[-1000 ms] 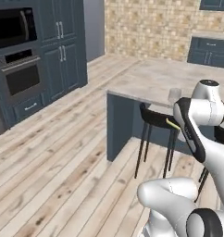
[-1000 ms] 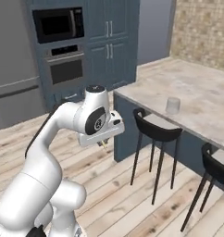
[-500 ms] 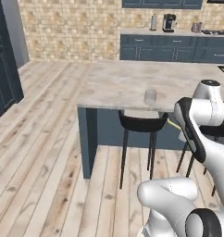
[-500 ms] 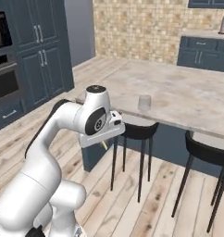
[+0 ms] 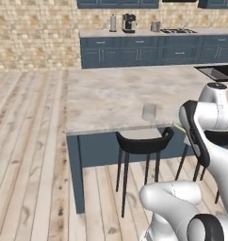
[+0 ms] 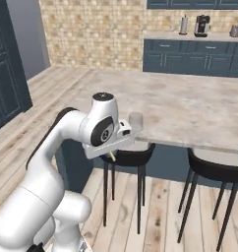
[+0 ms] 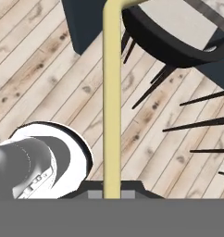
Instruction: Take a straw from the drawer in front and place it inside the glass cup on the dining counter.
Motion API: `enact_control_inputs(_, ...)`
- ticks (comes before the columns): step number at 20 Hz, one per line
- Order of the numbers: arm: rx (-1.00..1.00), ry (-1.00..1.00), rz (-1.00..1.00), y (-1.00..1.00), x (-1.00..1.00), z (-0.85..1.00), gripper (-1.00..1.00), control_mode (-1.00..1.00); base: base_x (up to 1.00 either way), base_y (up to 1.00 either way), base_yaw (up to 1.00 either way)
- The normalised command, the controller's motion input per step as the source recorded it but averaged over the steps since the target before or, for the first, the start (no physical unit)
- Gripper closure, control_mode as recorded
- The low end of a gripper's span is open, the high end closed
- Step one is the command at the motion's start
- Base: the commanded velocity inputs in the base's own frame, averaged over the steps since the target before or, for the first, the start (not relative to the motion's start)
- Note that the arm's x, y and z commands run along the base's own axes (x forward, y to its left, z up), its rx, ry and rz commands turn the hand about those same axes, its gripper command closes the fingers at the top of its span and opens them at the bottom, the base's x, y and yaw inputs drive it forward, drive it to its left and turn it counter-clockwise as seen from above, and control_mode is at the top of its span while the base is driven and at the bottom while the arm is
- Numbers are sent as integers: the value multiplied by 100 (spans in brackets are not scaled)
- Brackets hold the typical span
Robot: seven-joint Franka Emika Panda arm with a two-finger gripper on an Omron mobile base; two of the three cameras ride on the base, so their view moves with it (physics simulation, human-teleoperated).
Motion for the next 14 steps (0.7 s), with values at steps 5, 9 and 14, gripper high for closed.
enact_control_inputs(5, 0, 0, 0, 0, 0, 0, 100, 100, 63, 39, -29)
enact_control_inputs(9, 0, 0, 0, 0, 0, 0, 100, 100, 47, 27, -17)
enact_control_inputs(14, 0, 0, 0, 0, 0, 0, 100, 100, 41, 7, -7)
